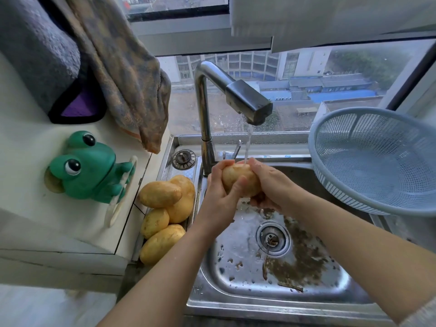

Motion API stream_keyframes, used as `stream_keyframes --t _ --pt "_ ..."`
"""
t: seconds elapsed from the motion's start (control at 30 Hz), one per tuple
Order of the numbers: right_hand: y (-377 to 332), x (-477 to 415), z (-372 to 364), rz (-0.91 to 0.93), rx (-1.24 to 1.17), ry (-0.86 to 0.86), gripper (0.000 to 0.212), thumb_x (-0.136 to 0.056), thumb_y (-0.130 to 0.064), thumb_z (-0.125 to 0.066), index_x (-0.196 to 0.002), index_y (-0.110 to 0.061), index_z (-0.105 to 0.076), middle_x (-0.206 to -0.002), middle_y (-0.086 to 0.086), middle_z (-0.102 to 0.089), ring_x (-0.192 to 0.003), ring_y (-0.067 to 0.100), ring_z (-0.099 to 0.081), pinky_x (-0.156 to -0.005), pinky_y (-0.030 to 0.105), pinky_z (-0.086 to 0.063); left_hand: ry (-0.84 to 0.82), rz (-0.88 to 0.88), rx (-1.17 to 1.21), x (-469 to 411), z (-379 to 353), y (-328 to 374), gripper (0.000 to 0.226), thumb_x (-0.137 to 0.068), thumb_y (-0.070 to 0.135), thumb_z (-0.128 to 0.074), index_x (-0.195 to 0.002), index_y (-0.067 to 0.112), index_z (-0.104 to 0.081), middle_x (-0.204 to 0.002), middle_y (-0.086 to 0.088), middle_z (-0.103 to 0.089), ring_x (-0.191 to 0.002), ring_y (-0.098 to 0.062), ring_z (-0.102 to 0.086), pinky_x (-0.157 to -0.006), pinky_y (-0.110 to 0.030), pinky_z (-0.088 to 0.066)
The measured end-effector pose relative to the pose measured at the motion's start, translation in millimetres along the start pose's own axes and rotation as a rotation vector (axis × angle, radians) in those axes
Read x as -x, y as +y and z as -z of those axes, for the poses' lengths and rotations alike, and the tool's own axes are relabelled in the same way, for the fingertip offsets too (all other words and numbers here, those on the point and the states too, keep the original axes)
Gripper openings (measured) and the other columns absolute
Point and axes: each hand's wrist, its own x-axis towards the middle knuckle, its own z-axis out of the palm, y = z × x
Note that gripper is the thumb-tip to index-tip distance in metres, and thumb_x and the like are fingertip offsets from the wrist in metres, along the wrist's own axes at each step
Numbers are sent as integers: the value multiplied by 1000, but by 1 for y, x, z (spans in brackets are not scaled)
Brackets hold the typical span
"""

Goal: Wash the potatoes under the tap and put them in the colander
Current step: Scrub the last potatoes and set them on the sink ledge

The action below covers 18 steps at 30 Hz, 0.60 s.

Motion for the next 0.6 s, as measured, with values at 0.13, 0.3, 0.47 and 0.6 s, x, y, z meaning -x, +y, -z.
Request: stream_keyframes --t 0.13,0.3,0.47,0.6 --pt "1 -3 -1 183 172 13 35 -100 -52 -30 -110 -26 -52 -84 12 -63 -45 17 -58 -40 23 -40 54 119 209 -5 -2 5 36 -79 66 -57 -109 51 -46 -122 -13 -56 -109 -27 -64 -94 -47 -53" --pt "6 -10 5 360 392 156 34 -91 -52 -54 -112 -26 -60 -98 -1 -66 -87 15 -65 -71 28 -55 46 239 437 -5 -11 9 30 -97 38 -47 -124 27 -43 -127 -12 -54 -109 -22 -63 -85 -36 -57" --pt "12 -3 12 393 484 -50 32 -96 -28 -55 -126 -23 -44 -106 2 -58 -92 14 -59 -77 23 -50 20 406 594 -8 -6 11 25 -102 34 -41 -124 24 -45 -126 -12 -53 -109 -26 -61 -86 -41 -56" --pt "21 -3 7 383 376 -34 33 -96 -21 -55 -128 -24 -44 -97 -4 -55 -81 5 -53 -69 15 -43 56 408 574 -7 -10 12 31 -102 32 -41 -130 20 -43 -126 -16 -53 -108 -27 -61 -83 -39 -57"
